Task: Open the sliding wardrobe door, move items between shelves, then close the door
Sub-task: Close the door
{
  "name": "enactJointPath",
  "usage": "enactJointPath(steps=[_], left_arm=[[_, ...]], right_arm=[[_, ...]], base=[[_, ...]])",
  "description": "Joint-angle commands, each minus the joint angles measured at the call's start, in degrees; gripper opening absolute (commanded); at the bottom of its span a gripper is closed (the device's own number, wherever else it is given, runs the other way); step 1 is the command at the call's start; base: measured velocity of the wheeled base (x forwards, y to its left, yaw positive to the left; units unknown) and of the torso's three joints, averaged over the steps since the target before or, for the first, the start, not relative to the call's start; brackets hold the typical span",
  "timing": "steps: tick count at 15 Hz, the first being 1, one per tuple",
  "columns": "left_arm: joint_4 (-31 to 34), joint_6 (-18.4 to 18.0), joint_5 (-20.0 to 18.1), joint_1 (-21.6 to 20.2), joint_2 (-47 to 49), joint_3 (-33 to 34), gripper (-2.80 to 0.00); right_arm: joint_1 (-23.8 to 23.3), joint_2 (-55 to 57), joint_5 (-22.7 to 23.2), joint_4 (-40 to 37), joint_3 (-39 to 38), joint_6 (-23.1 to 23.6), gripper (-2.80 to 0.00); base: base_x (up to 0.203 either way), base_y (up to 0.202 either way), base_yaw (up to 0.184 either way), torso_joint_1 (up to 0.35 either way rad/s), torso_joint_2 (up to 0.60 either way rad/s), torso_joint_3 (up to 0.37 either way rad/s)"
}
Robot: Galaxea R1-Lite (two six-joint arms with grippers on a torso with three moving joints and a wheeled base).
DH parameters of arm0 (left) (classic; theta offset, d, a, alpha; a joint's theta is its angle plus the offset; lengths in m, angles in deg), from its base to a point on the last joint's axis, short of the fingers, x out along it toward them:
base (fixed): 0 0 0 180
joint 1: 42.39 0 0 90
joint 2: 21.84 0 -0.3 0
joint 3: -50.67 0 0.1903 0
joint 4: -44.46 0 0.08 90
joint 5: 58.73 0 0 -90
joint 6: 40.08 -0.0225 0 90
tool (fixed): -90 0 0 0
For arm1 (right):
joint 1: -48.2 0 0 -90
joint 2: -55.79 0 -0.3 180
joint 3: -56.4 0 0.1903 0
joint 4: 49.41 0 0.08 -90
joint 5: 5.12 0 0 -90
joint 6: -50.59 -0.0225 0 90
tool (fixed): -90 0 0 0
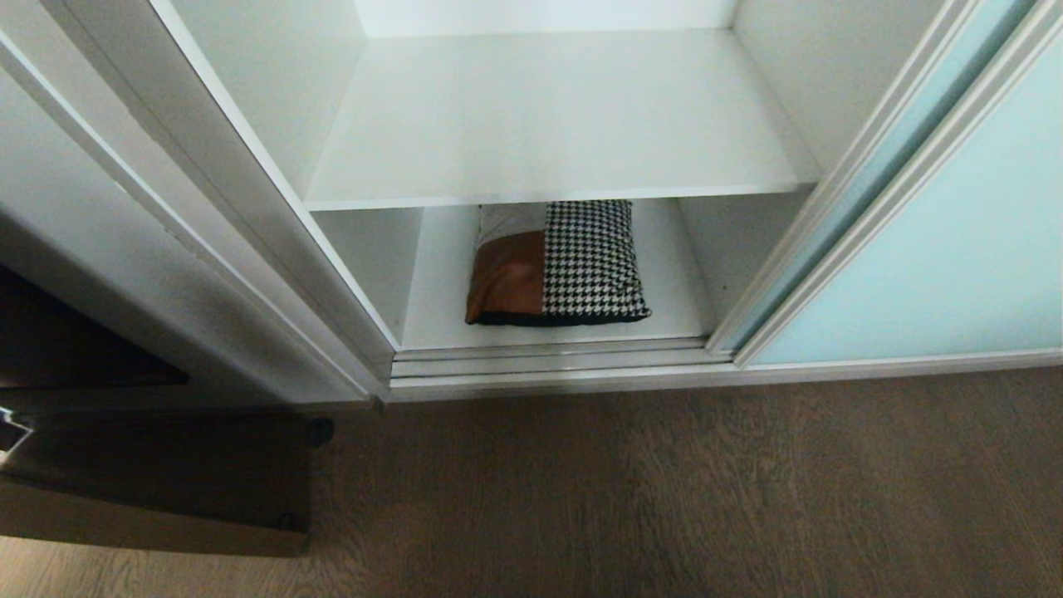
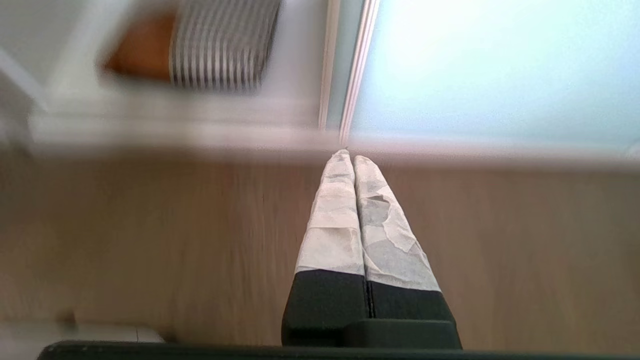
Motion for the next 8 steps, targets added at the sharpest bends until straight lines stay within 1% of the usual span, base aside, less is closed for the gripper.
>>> enactJointPath(steps=[1,2,4,5,8], left_arm=[[0.03,0.01,0.01,0.00,-0.01,0.00,-2.80],[0.00,0.01,0.01,0.00,-0.01,0.00,-2.80],[-0.06,0.01,0.01,0.00,-0.01,0.00,-2.80],[-0.06,0.01,0.01,0.00,-0.01,0.00,-2.80],[-0.06,0.01,0.01,0.00,-0.01,0.00,-2.80]], right_arm=[[2.66,12.25,-3.02,-1.92,12.89,-1.29,-2.80],[4.78,16.38,-6.06,-2.78,16.54,-1.84,-2.80],[11.06,23.21,-12.64,-4.44,22.89,-2.70,-2.80],[13.18,26.21,-14.71,-5.39,25.79,-3.36,-2.80],[14.75,34.78,-15.99,-8.58,32.84,-7.47,-2.80]], base=[[0.000,0.000,0.000,0.000,0.00,0.000],[0.000,0.000,0.000,0.000,0.00,0.000],[0.000,0.000,0.000,0.000,0.00,0.000],[0.000,0.000,0.000,0.000,0.00,0.000],[0.000,0.000,0.000,0.000,0.00,0.000]])
